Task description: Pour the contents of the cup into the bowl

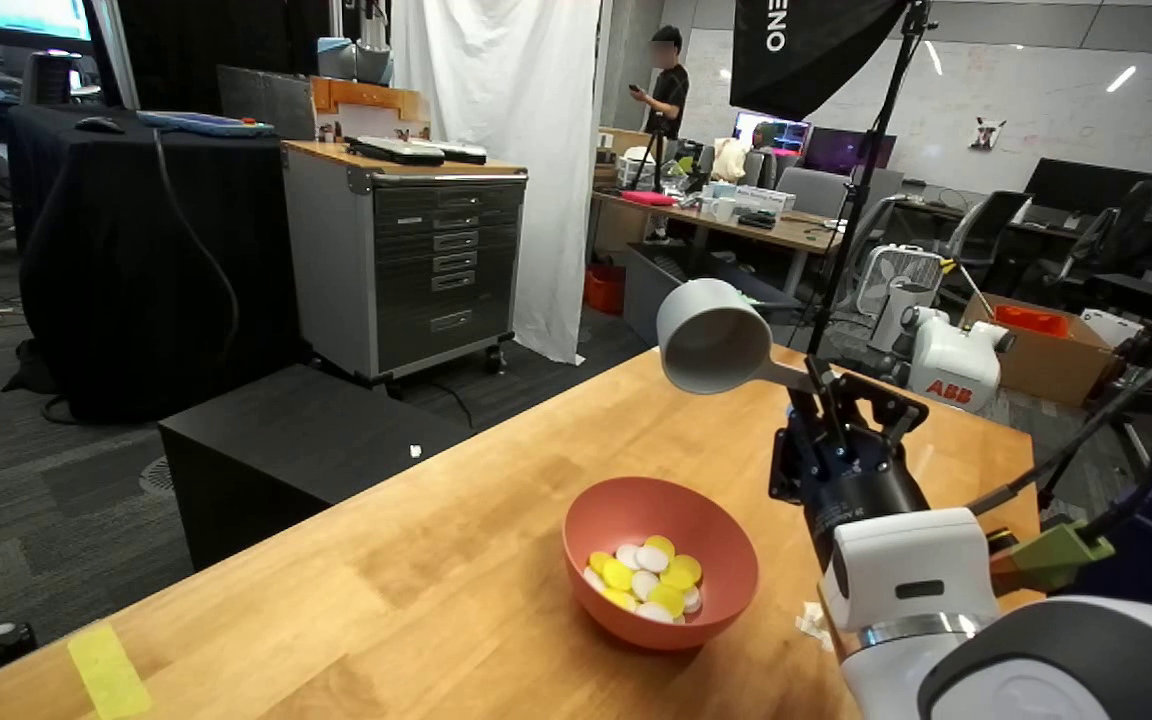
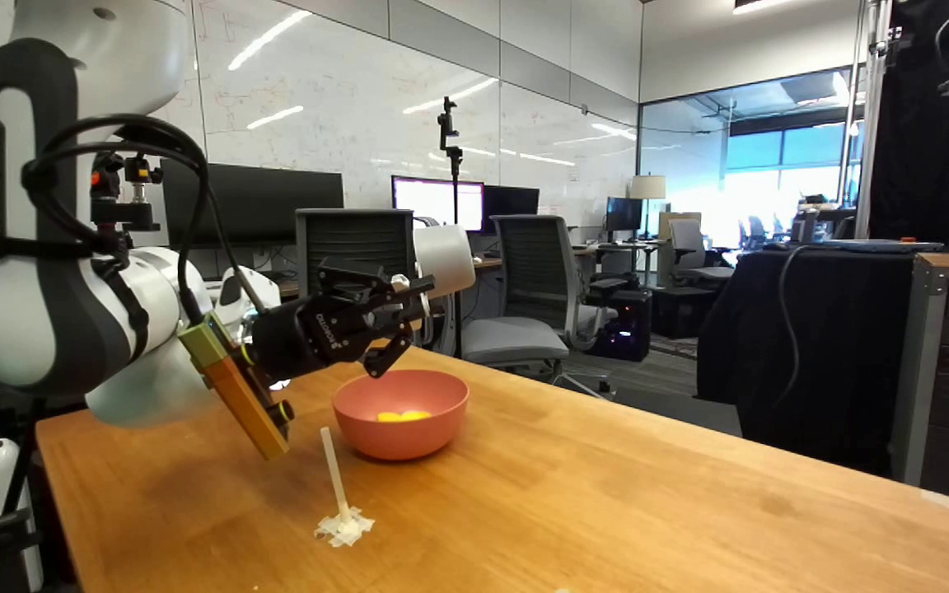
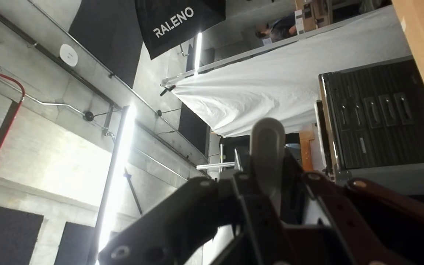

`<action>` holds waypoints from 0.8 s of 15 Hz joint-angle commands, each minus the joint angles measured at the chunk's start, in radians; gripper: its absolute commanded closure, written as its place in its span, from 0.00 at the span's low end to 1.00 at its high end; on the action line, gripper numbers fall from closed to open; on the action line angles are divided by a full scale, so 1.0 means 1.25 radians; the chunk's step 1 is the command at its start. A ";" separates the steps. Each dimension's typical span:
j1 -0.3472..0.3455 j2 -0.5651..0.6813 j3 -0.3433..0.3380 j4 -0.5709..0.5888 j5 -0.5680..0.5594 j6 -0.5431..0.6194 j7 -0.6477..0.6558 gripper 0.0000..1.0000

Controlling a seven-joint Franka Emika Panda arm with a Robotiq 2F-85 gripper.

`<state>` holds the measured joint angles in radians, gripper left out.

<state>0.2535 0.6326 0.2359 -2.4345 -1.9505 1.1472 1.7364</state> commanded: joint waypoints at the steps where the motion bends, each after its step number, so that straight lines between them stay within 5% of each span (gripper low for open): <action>1: -0.013 -0.009 0.007 -0.010 -0.017 -0.020 0.017 0.89; 7: -0.029 -0.022 0.019 -0.012 -0.007 0.018 0.014 0.88; 12: -0.089 -0.101 0.061 -0.026 0.044 0.244 -0.005 0.88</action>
<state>0.2016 0.6053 0.2629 -2.4345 -1.9358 1.3081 1.7448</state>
